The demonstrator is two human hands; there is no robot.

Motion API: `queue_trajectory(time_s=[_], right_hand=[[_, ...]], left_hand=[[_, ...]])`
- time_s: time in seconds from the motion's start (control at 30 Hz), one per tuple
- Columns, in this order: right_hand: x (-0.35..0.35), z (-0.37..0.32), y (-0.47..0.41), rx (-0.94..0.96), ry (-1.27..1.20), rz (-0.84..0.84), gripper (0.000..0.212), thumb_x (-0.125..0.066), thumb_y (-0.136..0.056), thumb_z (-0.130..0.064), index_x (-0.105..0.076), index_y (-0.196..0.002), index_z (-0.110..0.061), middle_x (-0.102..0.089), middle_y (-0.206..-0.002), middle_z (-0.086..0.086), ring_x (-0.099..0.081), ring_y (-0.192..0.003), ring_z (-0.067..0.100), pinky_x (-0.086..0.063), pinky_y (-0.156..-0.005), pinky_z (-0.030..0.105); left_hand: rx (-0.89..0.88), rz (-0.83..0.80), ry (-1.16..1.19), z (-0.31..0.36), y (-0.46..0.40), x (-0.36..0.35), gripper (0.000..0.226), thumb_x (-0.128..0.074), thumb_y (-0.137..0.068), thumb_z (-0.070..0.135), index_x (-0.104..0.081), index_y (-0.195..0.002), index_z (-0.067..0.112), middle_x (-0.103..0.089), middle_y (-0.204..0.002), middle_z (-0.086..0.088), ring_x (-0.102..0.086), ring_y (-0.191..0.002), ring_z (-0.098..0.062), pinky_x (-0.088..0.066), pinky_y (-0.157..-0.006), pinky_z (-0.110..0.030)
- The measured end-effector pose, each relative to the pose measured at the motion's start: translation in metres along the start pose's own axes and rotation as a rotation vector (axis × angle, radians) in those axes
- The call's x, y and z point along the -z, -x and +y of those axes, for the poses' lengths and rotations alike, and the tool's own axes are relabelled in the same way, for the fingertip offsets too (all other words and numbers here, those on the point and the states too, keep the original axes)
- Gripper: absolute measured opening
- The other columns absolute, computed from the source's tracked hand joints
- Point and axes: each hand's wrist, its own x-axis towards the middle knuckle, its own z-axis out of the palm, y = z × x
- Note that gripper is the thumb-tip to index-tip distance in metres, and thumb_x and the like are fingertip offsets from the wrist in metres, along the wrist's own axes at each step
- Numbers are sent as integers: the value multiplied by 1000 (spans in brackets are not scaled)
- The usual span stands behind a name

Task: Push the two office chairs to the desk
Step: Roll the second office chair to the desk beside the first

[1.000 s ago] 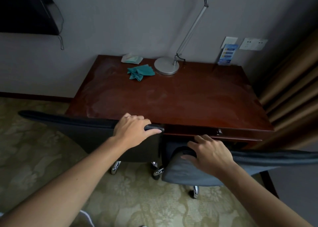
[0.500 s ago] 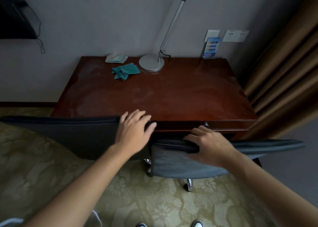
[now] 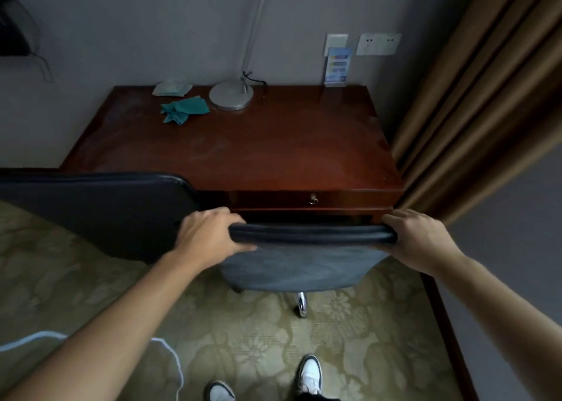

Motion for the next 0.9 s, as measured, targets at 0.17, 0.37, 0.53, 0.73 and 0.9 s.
queue_trajectory(time_s=[0.17,0.37,0.53,0.73,0.9], right_hand=[[-2,-13,37,43,25,-14,41,-57,-86,-60,-61,-111,-28,-64,-106,-8,-59,-104,16,-48,-74,33],[-3,-44,96,113,11,-11,35,-60,-84,-55,-64,-102,-26,-66,-97,-7,-62,-97,18,-45,-67,31],[-9,-38,142,110,-36,122,30,-77,-67,-48,-57,-70,-25,-57,-66,-9,-62,-63,18,-33,-49,24],[-7,-10,144,30,-81,55,34,-71,-70,-59,-64,-83,-28,-62,-81,-14,-59,-83,15,-50,-61,33],[-9,-13,118,55,-80,118,43,-63,-70,-72,-38,-71,-36,-45,-71,-18,-56,-75,13,-43,-55,30]], left_hand=[[-6,11,71,1,36,2,53,-58,-61,85,-70,-98,50,-55,-77,19,-59,-73,-9,-43,-61,-28],[-42,3,127,-7,87,2,46,-66,-64,76,-72,-98,45,-56,-79,20,-59,-72,-7,-45,-62,-28],[-121,9,104,7,103,1,53,-54,-64,86,-72,-95,47,-58,-79,20,-61,-73,-7,-45,-62,-28],[-158,117,72,36,120,-12,58,-48,-65,87,-74,-85,40,-62,-75,18,-64,-67,-9,-46,-56,-26],[-142,54,53,23,87,0,51,-57,-63,84,-71,-89,43,-60,-79,20,-63,-74,-8,-44,-62,-27]])
